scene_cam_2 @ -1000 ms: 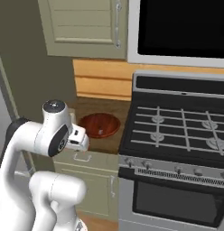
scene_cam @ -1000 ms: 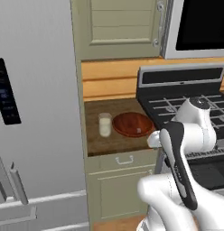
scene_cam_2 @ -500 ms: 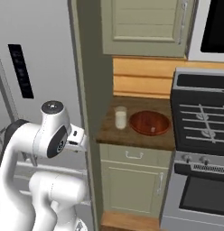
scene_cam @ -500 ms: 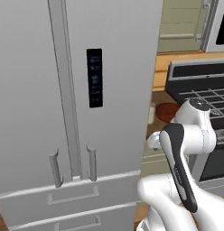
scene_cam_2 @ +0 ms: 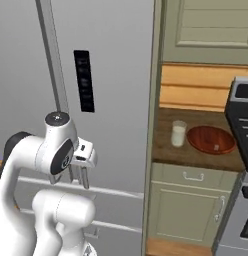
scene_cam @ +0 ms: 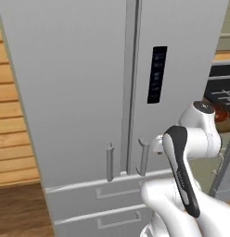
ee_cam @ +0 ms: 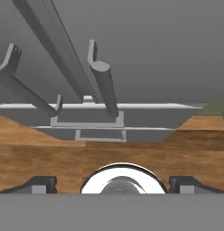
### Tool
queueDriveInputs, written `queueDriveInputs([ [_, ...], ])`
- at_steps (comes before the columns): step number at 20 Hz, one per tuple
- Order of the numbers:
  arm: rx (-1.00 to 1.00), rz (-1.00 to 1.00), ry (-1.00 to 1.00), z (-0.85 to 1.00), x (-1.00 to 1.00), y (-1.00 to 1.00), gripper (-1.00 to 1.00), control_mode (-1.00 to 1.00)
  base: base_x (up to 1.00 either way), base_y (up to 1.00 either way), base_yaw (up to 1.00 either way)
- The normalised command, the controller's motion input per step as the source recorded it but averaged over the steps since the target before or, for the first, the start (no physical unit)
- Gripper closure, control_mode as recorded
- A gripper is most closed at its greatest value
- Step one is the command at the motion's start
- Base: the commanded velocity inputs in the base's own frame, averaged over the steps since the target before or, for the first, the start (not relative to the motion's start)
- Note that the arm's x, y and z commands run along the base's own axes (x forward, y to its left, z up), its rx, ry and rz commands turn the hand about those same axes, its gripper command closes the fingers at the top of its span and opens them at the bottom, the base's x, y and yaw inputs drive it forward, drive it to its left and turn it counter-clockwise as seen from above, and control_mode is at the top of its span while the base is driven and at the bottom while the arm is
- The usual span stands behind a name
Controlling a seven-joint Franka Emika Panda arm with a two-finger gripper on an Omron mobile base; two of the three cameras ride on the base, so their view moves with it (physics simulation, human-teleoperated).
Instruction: Grab a lemon wedge from the fridge and one ice cube from the ice bowl, and put them in the glass of lemonade.
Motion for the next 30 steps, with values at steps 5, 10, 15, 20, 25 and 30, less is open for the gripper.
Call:
queueDriveInputs([
  [5,0.00,0.00,0.00,0.00,0.00,0.00,-1.00,1.00,-0.19,0.57,0.20],
  [10,0.00,0.00,0.00,0.00,0.00,0.00,-1.00,1.00,0.00,0.18,-0.06],
  [15,0.00,0.00,0.00,0.00,0.00,0.00,-1.00,1.00,-0.37,-0.02,-0.13],
  [20,0.00,0.00,0.00,0.00,0.00,0.00,-1.00,1.00,-0.66,0.13,-0.01],
  [25,0.00,0.00,0.00,0.00,0.00,0.00,-1.00,1.00,-0.29,0.07,0.00],
  [30,0.00,0.00,0.00,0.00,0.00,0.00,-1.00,1.00,-0.51,0.01,0.00],
])
